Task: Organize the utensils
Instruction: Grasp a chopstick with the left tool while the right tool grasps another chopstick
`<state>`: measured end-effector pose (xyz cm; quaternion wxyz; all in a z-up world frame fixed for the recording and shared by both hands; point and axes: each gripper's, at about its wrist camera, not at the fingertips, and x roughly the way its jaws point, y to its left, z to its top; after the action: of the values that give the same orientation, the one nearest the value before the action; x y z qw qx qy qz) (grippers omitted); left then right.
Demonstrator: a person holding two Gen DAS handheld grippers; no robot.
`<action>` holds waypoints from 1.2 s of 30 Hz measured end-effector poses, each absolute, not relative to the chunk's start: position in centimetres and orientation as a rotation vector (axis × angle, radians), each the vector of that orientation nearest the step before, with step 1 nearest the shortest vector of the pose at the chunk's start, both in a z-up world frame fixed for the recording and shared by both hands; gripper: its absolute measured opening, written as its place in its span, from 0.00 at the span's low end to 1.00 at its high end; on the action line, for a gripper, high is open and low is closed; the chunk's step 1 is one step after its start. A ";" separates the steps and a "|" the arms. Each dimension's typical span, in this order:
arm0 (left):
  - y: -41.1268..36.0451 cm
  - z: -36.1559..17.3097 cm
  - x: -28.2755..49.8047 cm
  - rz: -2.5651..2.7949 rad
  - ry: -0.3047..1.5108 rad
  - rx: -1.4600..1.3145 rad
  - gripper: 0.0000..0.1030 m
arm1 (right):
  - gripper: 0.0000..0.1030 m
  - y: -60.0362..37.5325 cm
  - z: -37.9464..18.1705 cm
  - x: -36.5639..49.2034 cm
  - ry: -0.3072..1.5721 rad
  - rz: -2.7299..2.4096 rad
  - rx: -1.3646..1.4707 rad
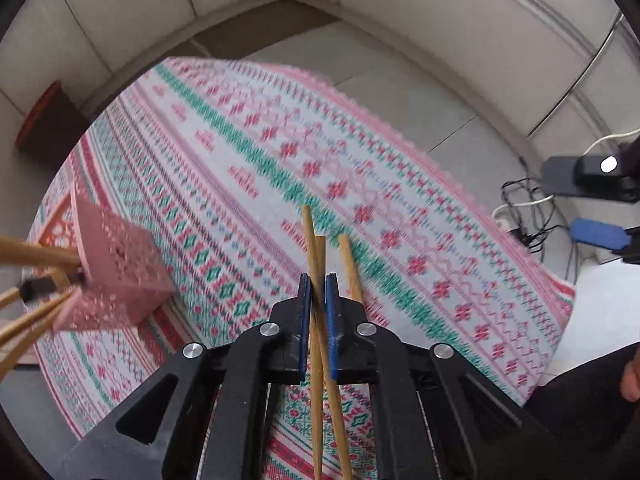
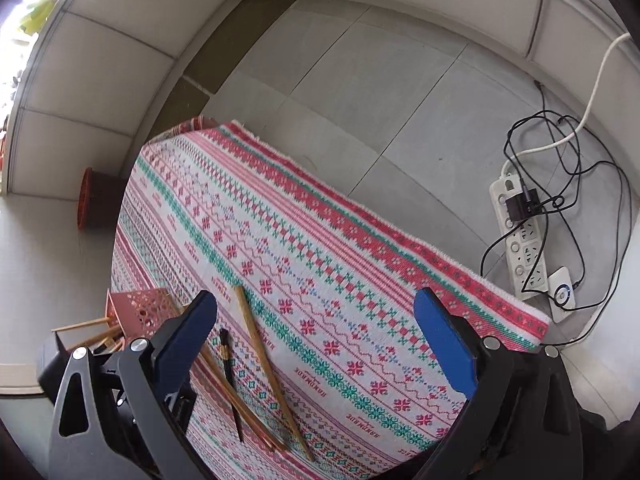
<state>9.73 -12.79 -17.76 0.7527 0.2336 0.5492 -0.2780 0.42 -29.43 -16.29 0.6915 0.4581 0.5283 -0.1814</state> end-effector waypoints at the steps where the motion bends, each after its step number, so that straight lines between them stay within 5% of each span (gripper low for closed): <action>1: -12.7 -18.5 9.6 -0.601 1.220 0.507 0.06 | 0.93 -29.2 -16.4 0.4 1.185 -0.402 1.027; 15: -14.5 -22.7 10.9 -0.522 1.270 0.571 0.18 | 0.93 -29.5 -16.6 0.5 1.189 -0.368 1.073; 18: -14.8 -22.9 11.6 -0.514 1.280 0.542 0.05 | 0.93 -29.6 -16.6 0.6 1.188 -0.379 1.064; 20: -14.9 -22.6 11.1 -0.511 1.250 0.551 0.04 | 0.93 -29.5 -16.6 0.7 1.190 -0.381 1.057; 30: -6.8 -10.7 1.9 -0.561 0.965 0.379 0.04 | 0.90 -23.7 -17.1 4.3 1.273 -0.327 0.806; 36: 0.2 -6.3 -2.9 -0.506 0.841 0.244 0.04 | 0.66 -18.3 -19.9 7.5 1.397 -0.284 0.658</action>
<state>-2.92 0.18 -6.30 0.8749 0.1168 0.4028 -0.2423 7.50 -18.30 -19.87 0.7073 0.2963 0.6289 -0.1278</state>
